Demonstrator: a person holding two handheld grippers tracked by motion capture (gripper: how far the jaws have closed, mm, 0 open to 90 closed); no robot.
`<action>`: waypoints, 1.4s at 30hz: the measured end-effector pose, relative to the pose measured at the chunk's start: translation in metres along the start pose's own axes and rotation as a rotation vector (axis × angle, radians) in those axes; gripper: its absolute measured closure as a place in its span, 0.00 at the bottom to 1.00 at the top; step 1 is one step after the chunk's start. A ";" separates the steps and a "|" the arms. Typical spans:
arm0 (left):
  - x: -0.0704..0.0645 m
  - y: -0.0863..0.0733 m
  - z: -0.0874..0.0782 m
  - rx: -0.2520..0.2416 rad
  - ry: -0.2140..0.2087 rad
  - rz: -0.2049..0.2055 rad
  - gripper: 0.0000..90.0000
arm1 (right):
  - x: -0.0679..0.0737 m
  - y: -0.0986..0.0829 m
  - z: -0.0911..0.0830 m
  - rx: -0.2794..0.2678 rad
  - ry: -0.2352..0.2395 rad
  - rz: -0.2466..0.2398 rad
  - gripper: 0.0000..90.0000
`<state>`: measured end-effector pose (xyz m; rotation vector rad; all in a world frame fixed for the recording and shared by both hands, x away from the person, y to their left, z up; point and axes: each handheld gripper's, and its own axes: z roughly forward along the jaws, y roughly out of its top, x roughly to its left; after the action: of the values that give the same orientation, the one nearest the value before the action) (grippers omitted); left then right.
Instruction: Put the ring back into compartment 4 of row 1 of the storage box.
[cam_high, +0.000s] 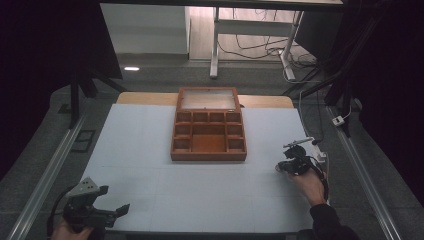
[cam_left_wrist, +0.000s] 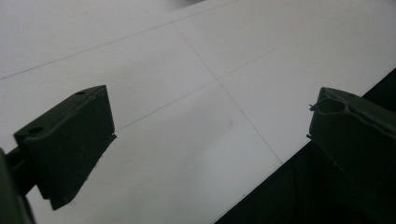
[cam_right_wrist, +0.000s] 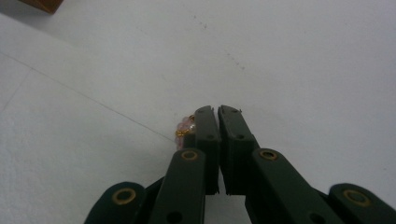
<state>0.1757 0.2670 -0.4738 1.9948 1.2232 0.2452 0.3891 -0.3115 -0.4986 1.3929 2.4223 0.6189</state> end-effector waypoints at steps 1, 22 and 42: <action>0.000 0.000 0.000 0.000 0.000 0.000 0.00 | -0.001 0.000 0.000 -0.002 0.006 0.006 0.96; 0.000 0.000 0.000 -0.001 -0.001 -0.004 0.00 | 0.004 0.003 -0.018 -0.105 0.069 -0.009 0.96; 0.001 0.001 0.001 0.005 -0.004 -0.008 0.01 | 0.018 0.020 -0.041 -0.240 0.135 -0.043 0.96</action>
<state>0.1772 0.2671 -0.4743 1.9935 1.2305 0.2342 0.3767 -0.2961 -0.4539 1.2344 2.3751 0.9852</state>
